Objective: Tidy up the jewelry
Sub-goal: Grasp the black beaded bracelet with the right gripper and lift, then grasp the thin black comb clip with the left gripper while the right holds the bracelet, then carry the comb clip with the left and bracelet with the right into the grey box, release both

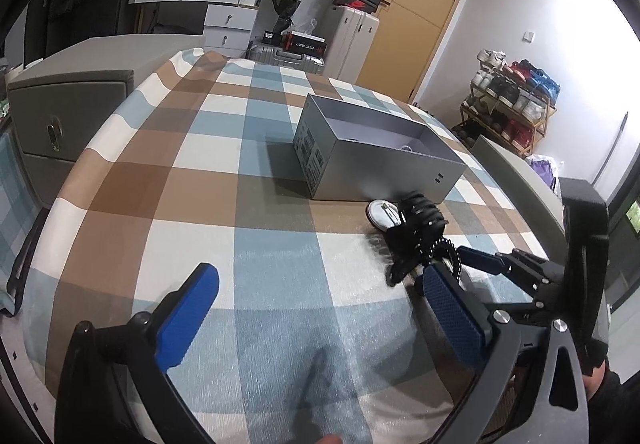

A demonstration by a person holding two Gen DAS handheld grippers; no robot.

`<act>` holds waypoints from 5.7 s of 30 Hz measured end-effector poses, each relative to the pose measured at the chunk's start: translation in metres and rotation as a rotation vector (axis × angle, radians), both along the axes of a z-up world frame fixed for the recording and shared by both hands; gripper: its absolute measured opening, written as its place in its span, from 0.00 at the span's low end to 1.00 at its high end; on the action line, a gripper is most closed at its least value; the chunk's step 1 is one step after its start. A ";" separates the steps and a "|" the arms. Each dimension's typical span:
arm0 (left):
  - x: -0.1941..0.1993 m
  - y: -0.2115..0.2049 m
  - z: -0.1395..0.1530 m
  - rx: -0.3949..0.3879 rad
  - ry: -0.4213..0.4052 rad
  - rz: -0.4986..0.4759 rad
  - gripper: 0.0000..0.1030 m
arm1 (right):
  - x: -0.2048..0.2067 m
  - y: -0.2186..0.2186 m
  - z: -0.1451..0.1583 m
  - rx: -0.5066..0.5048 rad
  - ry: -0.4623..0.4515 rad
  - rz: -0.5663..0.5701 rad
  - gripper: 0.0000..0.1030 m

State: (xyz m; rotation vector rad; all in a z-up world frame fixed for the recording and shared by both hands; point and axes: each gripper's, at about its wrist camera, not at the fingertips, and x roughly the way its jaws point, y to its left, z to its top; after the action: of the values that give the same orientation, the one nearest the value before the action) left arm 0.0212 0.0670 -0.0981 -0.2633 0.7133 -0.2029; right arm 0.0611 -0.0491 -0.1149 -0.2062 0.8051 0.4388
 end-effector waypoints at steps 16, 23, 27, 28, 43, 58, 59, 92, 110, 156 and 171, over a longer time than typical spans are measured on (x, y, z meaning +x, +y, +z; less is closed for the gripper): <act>0.004 -0.015 0.004 0.027 0.029 -0.012 0.97 | -0.010 -0.046 0.009 0.151 -0.008 -0.060 0.37; 0.016 -0.038 0.002 0.050 0.060 -0.080 0.97 | -0.017 -0.073 0.023 0.225 -0.050 -0.089 0.37; 0.028 -0.053 -0.003 0.059 0.108 -0.131 0.97 | -0.020 -0.090 0.026 0.245 -0.067 -0.124 0.37; 0.030 -0.057 -0.003 0.060 0.113 -0.140 0.97 | -0.021 -0.093 0.026 0.248 -0.070 -0.132 0.37; 0.062 -0.106 -0.006 0.176 0.195 -0.203 0.97 | -0.024 -0.129 0.019 0.324 -0.051 -0.198 0.37; 0.075 -0.128 -0.019 0.316 0.276 -0.051 0.96 | -0.029 -0.137 0.019 0.363 -0.056 -0.191 0.38; 0.072 -0.131 -0.020 0.346 0.265 -0.056 0.95 | -0.029 -0.137 0.019 0.364 -0.056 -0.191 0.38; 0.034 -0.099 -0.005 0.225 0.233 -0.191 0.42 | -0.032 -0.137 0.024 0.361 -0.075 -0.197 0.40; 0.065 -0.105 -0.007 0.258 0.306 -0.321 0.44 | -0.032 -0.118 0.024 0.328 -0.064 -0.174 0.41; 0.039 -0.072 -0.011 0.293 0.335 -0.366 0.33 | -0.033 -0.106 0.024 0.334 -0.049 -0.161 0.43; 0.018 -0.085 -0.004 0.365 0.286 -0.379 0.13 | -0.034 -0.105 0.025 0.335 -0.052 -0.154 0.43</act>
State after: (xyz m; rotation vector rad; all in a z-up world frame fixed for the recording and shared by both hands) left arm 0.0395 -0.0177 -0.1023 0.1993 1.0659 -0.3943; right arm 0.0271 -0.1537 -0.0902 0.1539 0.6794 0.4143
